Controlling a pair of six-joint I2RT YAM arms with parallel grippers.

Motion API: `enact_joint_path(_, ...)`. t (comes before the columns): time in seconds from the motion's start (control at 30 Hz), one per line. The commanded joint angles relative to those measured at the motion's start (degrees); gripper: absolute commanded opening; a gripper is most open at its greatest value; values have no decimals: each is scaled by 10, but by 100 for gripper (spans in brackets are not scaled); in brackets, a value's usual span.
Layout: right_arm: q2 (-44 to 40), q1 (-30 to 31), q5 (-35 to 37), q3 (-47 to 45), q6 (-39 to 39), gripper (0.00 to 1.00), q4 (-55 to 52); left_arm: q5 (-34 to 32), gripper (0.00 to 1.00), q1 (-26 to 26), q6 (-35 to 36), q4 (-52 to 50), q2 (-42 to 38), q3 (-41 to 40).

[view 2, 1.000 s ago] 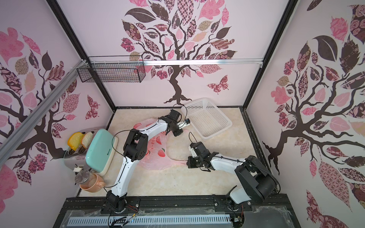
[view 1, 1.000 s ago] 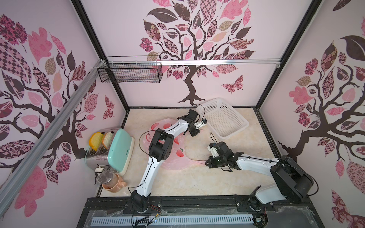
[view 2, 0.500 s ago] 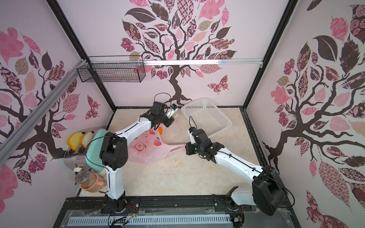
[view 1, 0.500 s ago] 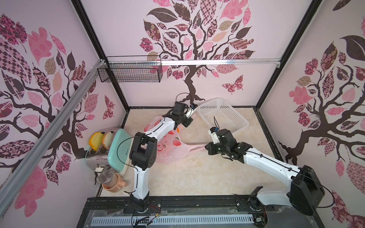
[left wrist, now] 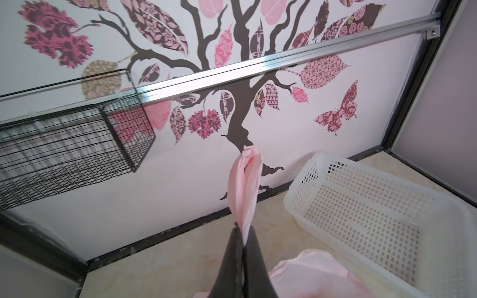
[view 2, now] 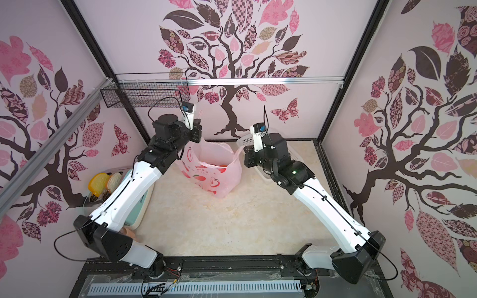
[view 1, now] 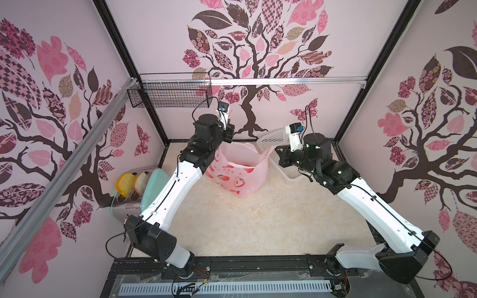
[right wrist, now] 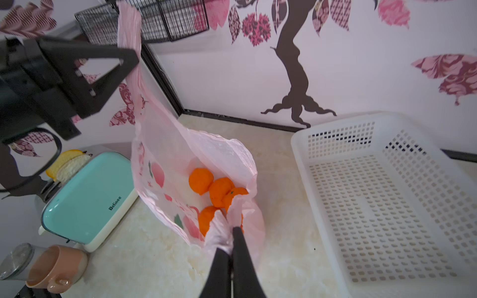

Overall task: Place the oranges into plastic bags & tie knots
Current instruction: Adjust the plastic bag at the center of the board.

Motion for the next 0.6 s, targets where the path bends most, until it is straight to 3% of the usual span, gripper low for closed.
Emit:
enact_joint_path(0.0, 10, -3, 11, 79, -24, 0, -48, -45, 0, -1, -71, -13, -51, -28)
enact_joint_path(0.17, 21, -2, 4, 182, -35, 0, -115, -27, 0, -2, -127, -21, -132, -64)
enact_joint_path(0.27, 8, -2, 18, 191, -36, 0, -140, 35, 0, -2, -152, -3, -175, -112)
enact_joint_path(0.4, -26, -2, 60, 126, -47, 0, -142, 206, 0, -1, -179, 47, -222, -199)
enact_joint_path(0.47, -46, -6, 77, 75, -49, 0, -127, 239, 0, -3, -204, 68, -245, -249)
enact_joint_path(0.57, -65, -19, 73, -3, -47, 0, -101, 234, 0, -8, -212, 76, -282, -316)
